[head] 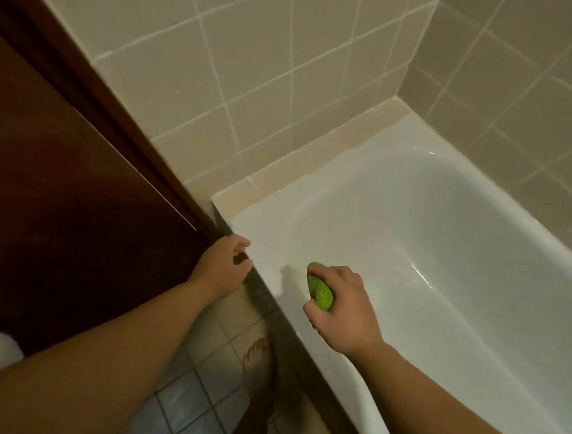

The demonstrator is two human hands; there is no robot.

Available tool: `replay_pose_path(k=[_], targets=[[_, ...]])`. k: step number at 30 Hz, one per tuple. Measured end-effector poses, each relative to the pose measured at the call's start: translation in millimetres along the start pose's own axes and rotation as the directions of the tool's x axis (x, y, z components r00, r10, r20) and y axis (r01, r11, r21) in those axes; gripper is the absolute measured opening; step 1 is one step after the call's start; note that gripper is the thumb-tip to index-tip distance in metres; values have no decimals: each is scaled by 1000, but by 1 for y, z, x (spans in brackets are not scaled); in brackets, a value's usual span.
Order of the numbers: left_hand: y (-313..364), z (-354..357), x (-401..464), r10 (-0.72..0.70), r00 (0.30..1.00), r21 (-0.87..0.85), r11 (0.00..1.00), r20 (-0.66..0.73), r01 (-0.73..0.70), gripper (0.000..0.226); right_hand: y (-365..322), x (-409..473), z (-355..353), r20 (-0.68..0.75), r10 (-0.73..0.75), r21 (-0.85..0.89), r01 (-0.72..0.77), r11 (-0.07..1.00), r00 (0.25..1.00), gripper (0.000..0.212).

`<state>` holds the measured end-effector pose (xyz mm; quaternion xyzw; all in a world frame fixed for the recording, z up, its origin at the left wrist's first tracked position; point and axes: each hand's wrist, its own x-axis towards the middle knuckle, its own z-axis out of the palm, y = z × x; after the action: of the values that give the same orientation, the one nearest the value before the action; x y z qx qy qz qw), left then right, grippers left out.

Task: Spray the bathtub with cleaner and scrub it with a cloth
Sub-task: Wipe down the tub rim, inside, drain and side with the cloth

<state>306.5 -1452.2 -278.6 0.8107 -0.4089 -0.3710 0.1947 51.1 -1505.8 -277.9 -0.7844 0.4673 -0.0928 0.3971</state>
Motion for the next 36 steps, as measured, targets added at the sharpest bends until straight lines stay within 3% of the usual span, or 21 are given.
replay_pose_path(k=[6,11,17,20,29,32,36], targets=[[-46,-31,92,-62,995,-141,989,-80,51,42,-15,104,74,32,-142,-246,145,958,989,67],[-61,-27,155,-19,987,-210,978,-161,-16,38,-22,170,130,118,-237,-265,261,928,964,83],[-74,-25,193,26,982,-284,955,-186,-80,33,-11,217,179,250,-389,-384,459,801,887,79],[-80,-20,201,13,982,-305,950,-189,-71,33,-3,230,179,233,-436,-411,494,766,869,68],[-84,-12,215,103,983,-159,979,-154,-128,46,33,298,122,90,-348,-531,341,776,933,67],[-86,-11,219,153,977,-112,979,-151,-171,48,47,327,97,-45,-254,-532,193,825,966,66],[-89,-9,225,198,967,-66,975,-162,-211,47,49,341,91,-222,-171,-407,68,911,960,62]])
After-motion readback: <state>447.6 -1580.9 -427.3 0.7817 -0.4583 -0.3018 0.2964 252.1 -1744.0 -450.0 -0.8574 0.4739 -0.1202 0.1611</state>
